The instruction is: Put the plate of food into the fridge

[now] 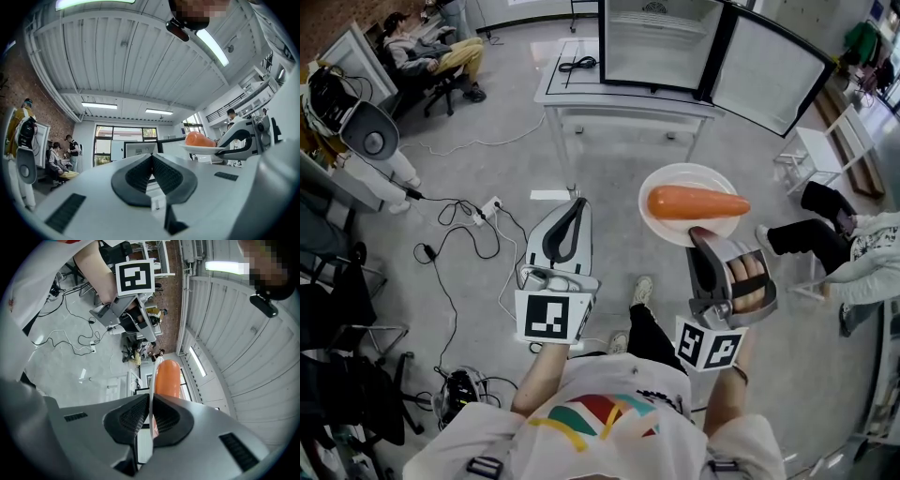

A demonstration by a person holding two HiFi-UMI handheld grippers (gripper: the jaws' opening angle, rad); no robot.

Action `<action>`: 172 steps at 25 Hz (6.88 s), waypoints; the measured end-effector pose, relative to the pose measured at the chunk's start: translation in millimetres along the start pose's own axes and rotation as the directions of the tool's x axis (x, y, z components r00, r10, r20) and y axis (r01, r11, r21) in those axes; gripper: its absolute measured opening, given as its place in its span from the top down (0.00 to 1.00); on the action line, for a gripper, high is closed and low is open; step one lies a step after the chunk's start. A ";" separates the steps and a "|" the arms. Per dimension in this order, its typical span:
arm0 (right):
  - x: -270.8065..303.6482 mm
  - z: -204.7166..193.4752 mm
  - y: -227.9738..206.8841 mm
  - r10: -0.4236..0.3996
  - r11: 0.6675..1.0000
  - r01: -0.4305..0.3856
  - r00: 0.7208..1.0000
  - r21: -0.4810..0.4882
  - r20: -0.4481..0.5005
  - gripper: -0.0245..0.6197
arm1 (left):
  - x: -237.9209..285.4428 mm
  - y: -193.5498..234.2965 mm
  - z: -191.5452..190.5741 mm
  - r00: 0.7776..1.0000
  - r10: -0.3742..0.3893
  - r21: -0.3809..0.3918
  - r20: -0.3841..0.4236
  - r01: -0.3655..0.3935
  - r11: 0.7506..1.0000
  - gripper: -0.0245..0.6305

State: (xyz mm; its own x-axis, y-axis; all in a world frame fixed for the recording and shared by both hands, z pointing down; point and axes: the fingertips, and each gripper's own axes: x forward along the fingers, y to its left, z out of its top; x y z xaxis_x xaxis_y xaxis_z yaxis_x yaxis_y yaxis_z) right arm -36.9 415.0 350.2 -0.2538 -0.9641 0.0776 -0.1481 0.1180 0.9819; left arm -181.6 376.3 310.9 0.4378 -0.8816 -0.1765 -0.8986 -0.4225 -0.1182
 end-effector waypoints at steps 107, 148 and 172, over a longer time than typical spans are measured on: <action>586.4 -240.5 -99.8 0.008 1.000 -0.008 1.000 0.004 0.003 0.93 | 620.1 171.0 -83.3 0.990 -0.057 0.022 0.129 0.054 0.998 0.95; 698.5 -270.3 -139.4 0.075 0.996 -0.070 0.991 -0.051 0.111 0.93 | 704.7 179.1 -117.3 0.999 0.023 -0.014 0.037 -0.023 1.000 0.95; 743.1 -292.6 -117.4 0.272 0.960 -0.269 0.962 -0.076 0.034 0.91 | 719.7 188.5 -136.6 0.999 0.036 -0.024 -0.009 -0.036 0.999 0.95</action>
State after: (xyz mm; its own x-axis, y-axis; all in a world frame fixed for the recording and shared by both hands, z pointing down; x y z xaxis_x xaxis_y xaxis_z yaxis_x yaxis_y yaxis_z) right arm 71.5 -384.8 343.1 -0.3172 -0.8869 0.3358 -0.0012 0.3545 0.9351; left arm -40.0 -366.5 295.1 0.4051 -0.8980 -0.1719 -0.9142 -0.3955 -0.0882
